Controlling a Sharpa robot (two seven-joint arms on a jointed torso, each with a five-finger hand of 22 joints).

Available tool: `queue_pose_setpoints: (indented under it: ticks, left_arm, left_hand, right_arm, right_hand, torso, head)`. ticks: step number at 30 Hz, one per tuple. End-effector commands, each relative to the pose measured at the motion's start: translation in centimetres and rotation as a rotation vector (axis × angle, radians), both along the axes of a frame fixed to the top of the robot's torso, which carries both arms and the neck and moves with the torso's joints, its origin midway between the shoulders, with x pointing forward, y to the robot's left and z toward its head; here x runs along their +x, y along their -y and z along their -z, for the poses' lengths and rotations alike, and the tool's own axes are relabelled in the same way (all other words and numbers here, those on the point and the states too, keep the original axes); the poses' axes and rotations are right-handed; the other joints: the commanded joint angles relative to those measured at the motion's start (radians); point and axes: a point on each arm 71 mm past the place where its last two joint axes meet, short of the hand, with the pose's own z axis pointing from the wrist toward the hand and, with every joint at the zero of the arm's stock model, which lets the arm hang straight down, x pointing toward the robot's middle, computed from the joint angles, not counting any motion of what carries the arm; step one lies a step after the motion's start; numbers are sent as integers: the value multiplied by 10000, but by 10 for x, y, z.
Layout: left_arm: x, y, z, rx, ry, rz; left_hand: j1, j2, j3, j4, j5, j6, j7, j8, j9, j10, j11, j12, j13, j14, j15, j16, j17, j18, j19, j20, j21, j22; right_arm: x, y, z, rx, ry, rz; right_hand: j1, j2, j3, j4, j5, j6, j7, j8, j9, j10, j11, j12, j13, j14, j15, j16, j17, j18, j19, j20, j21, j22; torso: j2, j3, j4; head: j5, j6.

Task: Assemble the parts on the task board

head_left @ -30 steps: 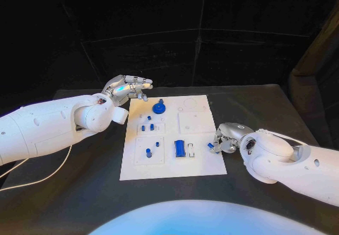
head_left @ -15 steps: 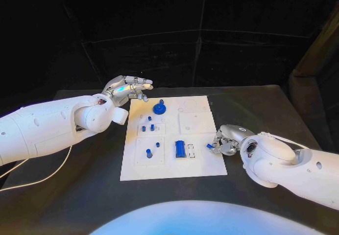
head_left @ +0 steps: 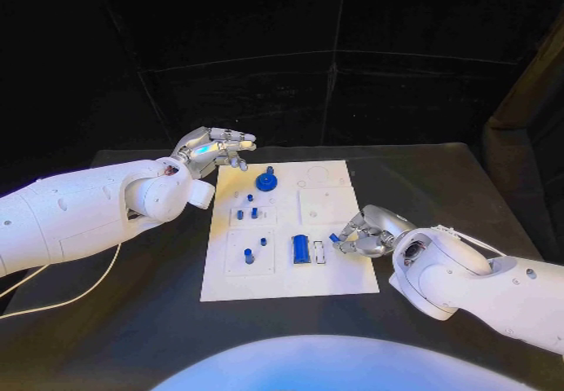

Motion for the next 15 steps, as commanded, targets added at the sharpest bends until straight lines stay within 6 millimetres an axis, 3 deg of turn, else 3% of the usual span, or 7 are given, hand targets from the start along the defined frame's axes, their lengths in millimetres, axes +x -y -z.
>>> queue_pose_setpoints:
  ticks: [1, 15]
  left_arm:
    - [0, 1, -2, -108, 53, 92]
    - [-1, 3, -2, -132, 46, 147]
  left_hand:
    - [80, -13, 6, -45, -30, -16, 52, -30, -8, -64, 17, 31, -14, -81, 16, 5, -16, 67, 6, 3, -54, -17]
    - [80, -13, 6, -45, -30, -16, 52, -30, -8, -64, 17, 31, -14, -81, 16, 5, -16, 67, 6, 3, -54, -17]
  right_arm:
    - [1, -4, 0, 648, -229, 242]
    - [3, -24, 13, -42, -1320, -214]
  right_hand:
    - [-114, -89, 116, 32, 30, 99, 15, -51, 10, 44, -24, 25, 16, 830, -67, -17, 1694, -65, 278, -60, -52, 423]
    - [-681, -310, 563, 481, -88, 462, -127, 43, 126, 233, -127, 299, 229, 845, -142, 17, 1756, -86, 325, -117, 10, 538]
  torso:
    - [-3, -1, -12]
    - [6, 10, -16]
  head:
    - [7, -10]
    - [30, -44]
